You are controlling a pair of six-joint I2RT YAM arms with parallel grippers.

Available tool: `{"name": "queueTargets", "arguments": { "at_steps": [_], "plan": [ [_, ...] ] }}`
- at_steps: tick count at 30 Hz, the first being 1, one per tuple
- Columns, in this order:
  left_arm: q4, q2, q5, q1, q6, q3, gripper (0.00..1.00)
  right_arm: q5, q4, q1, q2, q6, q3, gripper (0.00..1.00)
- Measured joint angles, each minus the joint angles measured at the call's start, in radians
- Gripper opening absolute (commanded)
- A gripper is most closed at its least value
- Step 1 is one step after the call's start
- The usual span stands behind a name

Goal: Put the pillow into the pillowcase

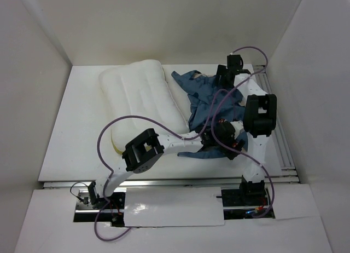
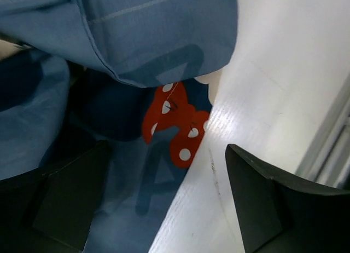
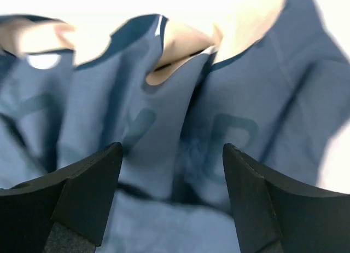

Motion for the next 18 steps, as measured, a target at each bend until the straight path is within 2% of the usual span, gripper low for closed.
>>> {"name": "queueTargets", "arguments": {
  "at_steps": [3, 5, 6, 7, 9, 10, 11, 15, 18],
  "plan": [
    [0.0, 0.048, 0.0, 0.0, 0.0, 0.029, 1.0, -0.025, -0.001, 0.0, 0.058, -0.008, 0.016, 0.74],
    [0.002, 0.067, 0.01, 0.0, -0.005, 0.063, 0.99, -0.044, 0.002, 0.0, 0.081, -0.021, 0.016, 0.62],
    [-0.002, 0.081, 0.011, 0.001, -0.008, 0.085, 0.87, -0.055, 0.004, 0.0, 0.089, -0.027, 0.016, 0.4],
    [-0.005, 0.097, 0.011, 0.002, -0.011, 0.106, 0.77, -0.062, 0.005, 0.0, 0.095, -0.037, 0.016, 0.32],
    [-0.021, 0.137, 0.01, 0.003, -0.028, 0.167, 0.49, -0.077, 0.007, 0.0, 0.098, -0.034, 0.016, 0.15],
    [-0.037, 0.163, 0.01, 0.006, -0.03, 0.209, 0.12, -0.084, 0.011, 0.0, 0.099, -0.038, 0.014, 0.0],
    [-0.048, 0.184, 0.007, 0.008, -0.037, 0.238, 0.0, -0.087, 0.016, 0.0, 0.098, -0.042, 0.013, 0.0],
    [-0.056, 0.198, 0.003, 0.02, -0.051, 0.251, 0.0, -0.098, 0.054, -0.007, 0.08, -0.035, -0.035, 0.0],
    [-0.031, 0.109, -0.044, 0.026, -0.056, 0.112, 0.0, -0.095, 0.071, -0.019, 0.026, -0.028, -0.11, 0.0]
  ]
}}
